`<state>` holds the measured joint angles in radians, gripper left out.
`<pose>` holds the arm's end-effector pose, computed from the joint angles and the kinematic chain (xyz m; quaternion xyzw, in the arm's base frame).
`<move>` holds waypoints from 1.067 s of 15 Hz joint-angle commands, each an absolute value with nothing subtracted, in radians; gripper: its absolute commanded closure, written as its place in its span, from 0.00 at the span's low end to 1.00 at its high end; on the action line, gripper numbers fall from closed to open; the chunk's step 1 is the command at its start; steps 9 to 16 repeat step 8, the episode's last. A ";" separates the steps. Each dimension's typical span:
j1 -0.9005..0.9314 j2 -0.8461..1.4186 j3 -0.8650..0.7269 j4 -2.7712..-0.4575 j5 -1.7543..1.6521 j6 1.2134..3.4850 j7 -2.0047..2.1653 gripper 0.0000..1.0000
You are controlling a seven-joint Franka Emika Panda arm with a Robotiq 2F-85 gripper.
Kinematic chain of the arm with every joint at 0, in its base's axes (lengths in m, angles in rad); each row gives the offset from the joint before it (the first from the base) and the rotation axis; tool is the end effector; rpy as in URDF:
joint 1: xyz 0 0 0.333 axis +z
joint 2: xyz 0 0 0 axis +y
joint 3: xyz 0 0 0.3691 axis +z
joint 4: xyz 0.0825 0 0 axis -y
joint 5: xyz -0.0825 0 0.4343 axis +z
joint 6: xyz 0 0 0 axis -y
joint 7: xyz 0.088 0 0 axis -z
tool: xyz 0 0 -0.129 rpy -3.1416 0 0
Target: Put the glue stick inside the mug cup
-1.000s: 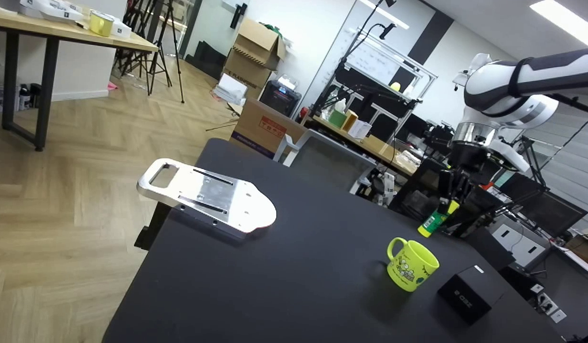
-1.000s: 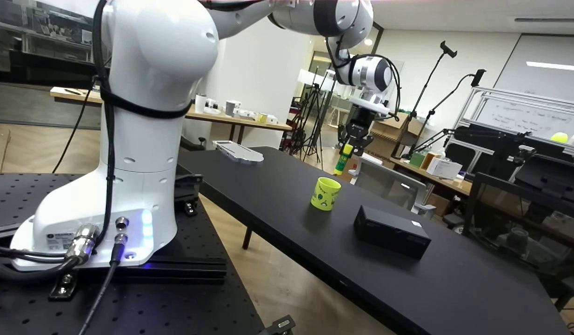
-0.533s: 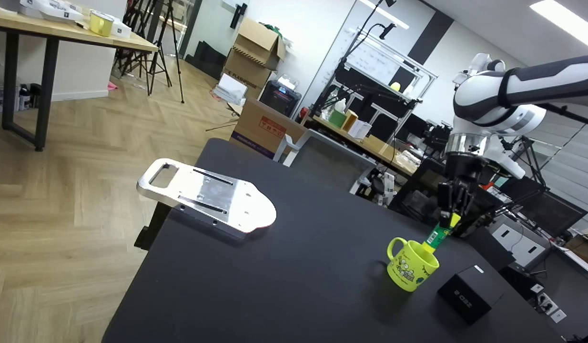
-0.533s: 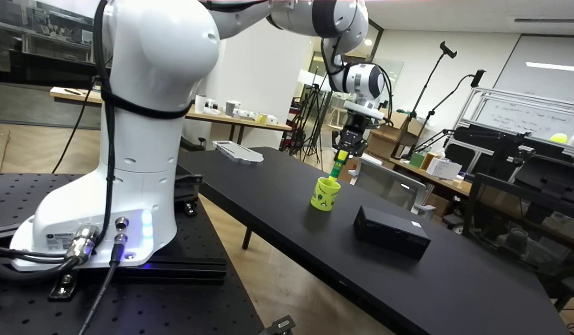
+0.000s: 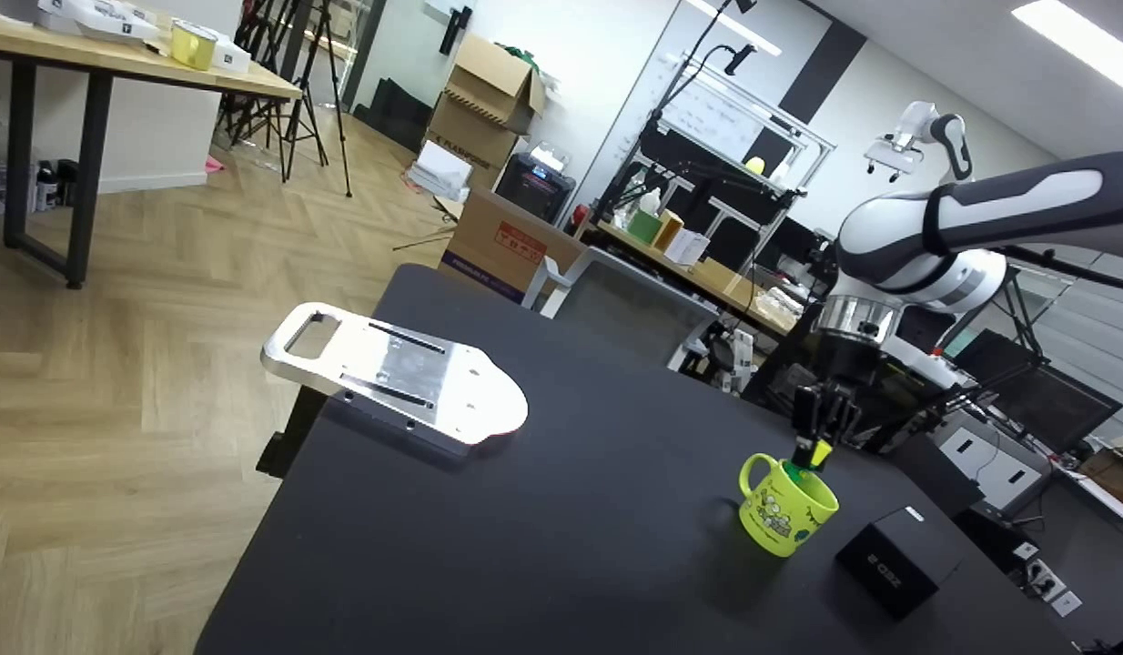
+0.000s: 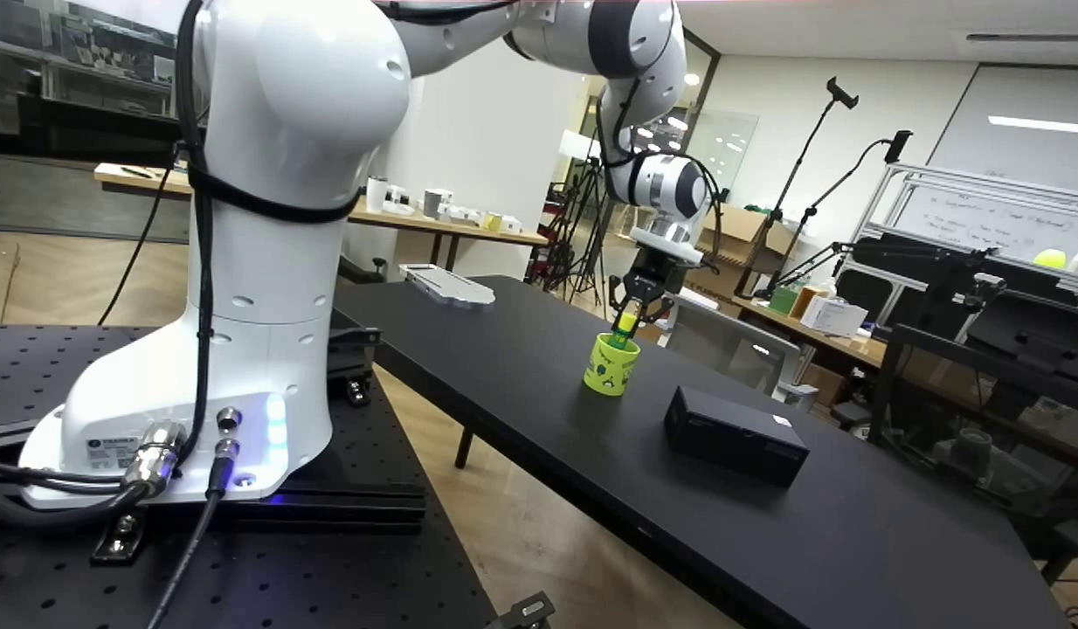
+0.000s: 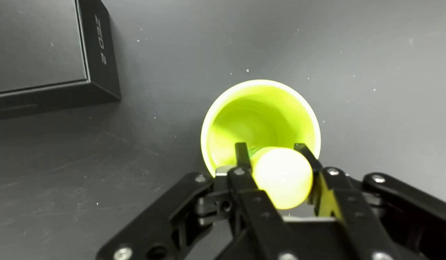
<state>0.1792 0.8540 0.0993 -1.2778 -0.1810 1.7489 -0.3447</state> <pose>0.7581 0.1786 0.2019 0.9267 0.3226 -0.1891 0.0383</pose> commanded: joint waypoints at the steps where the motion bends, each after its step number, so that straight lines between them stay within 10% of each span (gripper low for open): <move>1: 0.170 0.785 0.117 -1.351 -0.181 1.830 -0.333 0.35; 6: 0.164 0.698 0.112 -1.382 -0.190 1.853 -0.340 0.02; 7: 0.173 0.772 0.115 -1.310 -0.186 1.841 -0.343 0.18; 16: 0.170 0.751 0.115 -1.318 -0.186 1.841 -0.344 0.12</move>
